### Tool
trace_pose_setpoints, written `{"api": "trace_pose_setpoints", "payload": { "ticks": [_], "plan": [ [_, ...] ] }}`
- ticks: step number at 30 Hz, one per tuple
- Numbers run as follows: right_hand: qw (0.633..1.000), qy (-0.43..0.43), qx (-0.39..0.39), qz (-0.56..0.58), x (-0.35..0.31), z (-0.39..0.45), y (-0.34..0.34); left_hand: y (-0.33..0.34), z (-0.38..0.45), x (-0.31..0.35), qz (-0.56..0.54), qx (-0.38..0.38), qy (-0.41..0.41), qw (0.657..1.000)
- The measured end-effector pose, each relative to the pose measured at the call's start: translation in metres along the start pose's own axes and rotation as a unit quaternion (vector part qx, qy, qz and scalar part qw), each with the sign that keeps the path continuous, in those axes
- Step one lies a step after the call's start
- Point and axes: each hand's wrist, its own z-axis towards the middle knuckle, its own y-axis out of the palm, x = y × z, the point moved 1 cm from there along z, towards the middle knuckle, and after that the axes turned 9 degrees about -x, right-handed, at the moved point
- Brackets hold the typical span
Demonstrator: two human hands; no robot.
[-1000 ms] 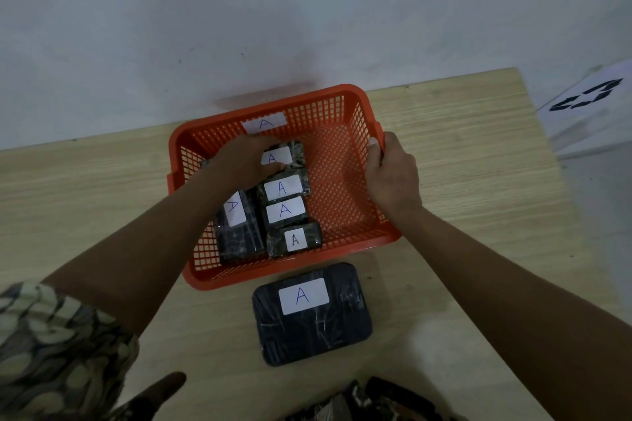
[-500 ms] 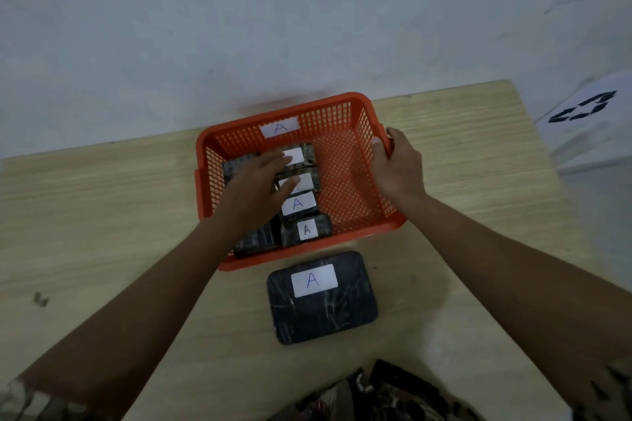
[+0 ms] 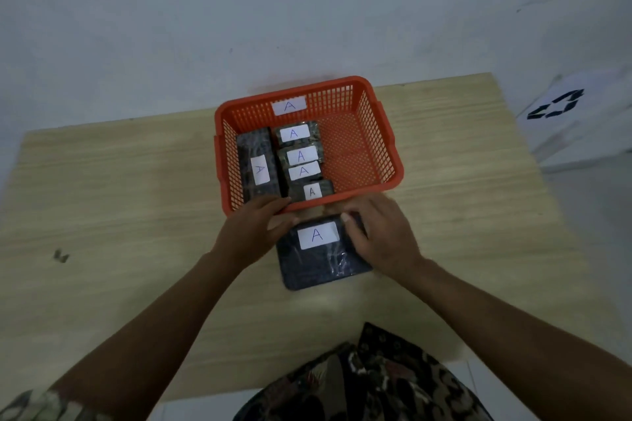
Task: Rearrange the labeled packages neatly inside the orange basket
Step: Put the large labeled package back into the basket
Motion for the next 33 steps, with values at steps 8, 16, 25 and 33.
{"api": "trace_pose_setpoints", "payload": {
  "ticks": [8, 16, 25, 33],
  "plan": [
    [0.929, 0.128, -0.344, -0.044, 0.006, -0.006, 0.032, 0.004, 0.007, -0.011, -0.007, -0.014, -0.016, 1.0],
    [0.891, 0.263, -0.365, 0.066, 0.013, -0.016, 0.022, 0.011, 0.012, -0.019, 0.043, -0.004, 0.008, 0.999],
    [0.917, 0.32, -0.085, 0.223, 0.009, -0.068, -0.037, 0.015, 0.013, -0.012, 0.116, 0.044, 0.041, 0.991],
    [0.912, 0.321, 0.11, 0.231, 0.005, 0.014, -0.061, 0.021, 0.021, -0.009, 0.131, 0.018, 0.039, 0.99]
  ]
}}
